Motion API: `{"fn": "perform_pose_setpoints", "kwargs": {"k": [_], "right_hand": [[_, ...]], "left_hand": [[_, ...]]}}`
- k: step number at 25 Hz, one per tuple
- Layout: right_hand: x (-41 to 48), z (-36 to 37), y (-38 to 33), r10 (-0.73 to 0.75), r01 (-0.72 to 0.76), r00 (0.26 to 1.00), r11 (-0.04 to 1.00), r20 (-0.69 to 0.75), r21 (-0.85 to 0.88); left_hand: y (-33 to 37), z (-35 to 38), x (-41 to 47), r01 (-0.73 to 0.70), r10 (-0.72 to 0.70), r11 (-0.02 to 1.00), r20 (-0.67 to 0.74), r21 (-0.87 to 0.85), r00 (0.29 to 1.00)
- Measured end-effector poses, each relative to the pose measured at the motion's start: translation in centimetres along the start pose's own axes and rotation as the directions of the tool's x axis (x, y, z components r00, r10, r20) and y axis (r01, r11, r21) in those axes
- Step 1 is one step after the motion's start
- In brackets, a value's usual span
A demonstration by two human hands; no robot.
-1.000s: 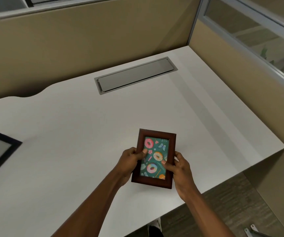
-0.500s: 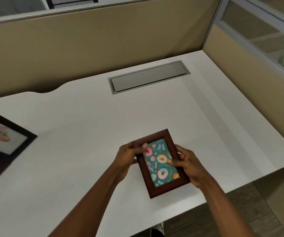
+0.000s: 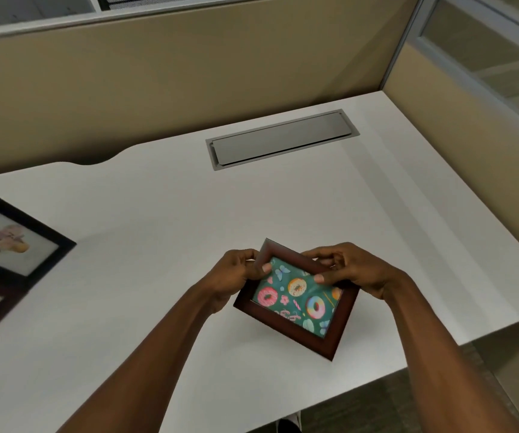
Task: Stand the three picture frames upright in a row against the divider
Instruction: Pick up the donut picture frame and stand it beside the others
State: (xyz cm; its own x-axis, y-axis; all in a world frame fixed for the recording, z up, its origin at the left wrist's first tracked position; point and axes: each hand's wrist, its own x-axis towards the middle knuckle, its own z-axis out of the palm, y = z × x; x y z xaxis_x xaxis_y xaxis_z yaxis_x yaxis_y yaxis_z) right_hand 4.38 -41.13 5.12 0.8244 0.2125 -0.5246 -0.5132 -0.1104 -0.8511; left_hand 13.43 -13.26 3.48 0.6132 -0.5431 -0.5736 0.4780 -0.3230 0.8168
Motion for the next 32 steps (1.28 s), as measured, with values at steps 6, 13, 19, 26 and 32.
{"fn": "perform_pose_setpoints", "kwargs": {"k": [6, 13, 19, 26, 32], "right_hand": [[1.8, 1.1, 2.1, -0.125, 0.31, 0.9, 0.857, -0.418, 0.411], [4.0, 6.3, 2.3, -0.118, 0.476, 0.819, 0.687, -0.561, 0.55], [5.0, 9.1, 1.3, -0.081, 0.423, 0.814, 0.762, -0.576, 0.491], [5.5, 10.1, 0.1, -0.115, 0.368, 0.866, 0.806, -0.486, 0.464], [5.9, 8.7, -0.3, -0.151, 0.348, 0.905, 0.801, -0.398, 0.487]], "left_hand": [[-1.4, -0.8, -0.4, -0.059, -0.018, 0.951, -0.246, -0.305, 0.969], [-2.8, 0.8, -1.0, -0.142, -0.06, 0.784, -0.301, -0.604, 0.952], [-3.5, 2.8, -1.7, -0.165, -0.087, 0.586, -0.265, -0.793, 0.96], [-3.5, 3.1, -1.8, -0.23, -0.028, 0.519, -0.285, -0.823, 0.958], [-3.7, 1.1, -2.8, -0.22, 0.039, 0.724, -0.279, -0.654, 0.959]]}}
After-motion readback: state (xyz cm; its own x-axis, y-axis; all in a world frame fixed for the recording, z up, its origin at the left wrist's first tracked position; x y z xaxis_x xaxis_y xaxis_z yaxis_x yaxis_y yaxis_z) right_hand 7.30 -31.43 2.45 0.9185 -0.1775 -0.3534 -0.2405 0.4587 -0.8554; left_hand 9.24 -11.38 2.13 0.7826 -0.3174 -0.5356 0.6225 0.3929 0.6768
